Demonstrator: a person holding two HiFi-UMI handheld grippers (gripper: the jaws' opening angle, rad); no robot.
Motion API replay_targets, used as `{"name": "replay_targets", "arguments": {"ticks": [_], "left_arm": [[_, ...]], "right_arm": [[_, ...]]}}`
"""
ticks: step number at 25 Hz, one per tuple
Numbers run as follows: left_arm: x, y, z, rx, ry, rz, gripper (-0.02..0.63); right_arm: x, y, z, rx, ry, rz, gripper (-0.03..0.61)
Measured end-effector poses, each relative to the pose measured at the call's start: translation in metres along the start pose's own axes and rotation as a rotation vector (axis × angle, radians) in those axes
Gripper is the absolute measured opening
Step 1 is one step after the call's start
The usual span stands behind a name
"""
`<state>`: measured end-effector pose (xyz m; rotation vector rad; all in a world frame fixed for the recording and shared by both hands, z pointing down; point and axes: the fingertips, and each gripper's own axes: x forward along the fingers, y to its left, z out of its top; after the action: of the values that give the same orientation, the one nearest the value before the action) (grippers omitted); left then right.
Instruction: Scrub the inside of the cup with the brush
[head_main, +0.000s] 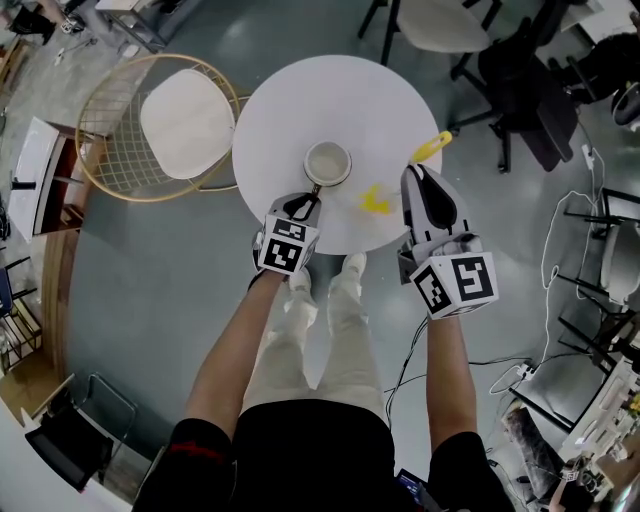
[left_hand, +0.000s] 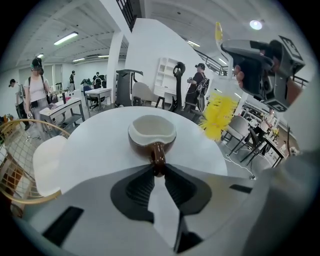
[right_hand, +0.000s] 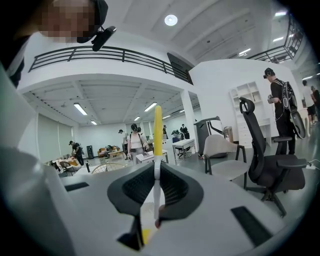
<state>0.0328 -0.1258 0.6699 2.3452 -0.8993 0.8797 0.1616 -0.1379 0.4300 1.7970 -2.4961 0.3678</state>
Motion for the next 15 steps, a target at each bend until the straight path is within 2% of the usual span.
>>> {"name": "replay_targets", "arguments": {"ticks": [15], "left_arm": [[0.001, 0.0, 0.001, 0.013, -0.014, -0.038, 0.075]], "right_arm": [[0.051, 0.03, 0.034, -0.043, -0.044, 0.121, 0.048]]}}
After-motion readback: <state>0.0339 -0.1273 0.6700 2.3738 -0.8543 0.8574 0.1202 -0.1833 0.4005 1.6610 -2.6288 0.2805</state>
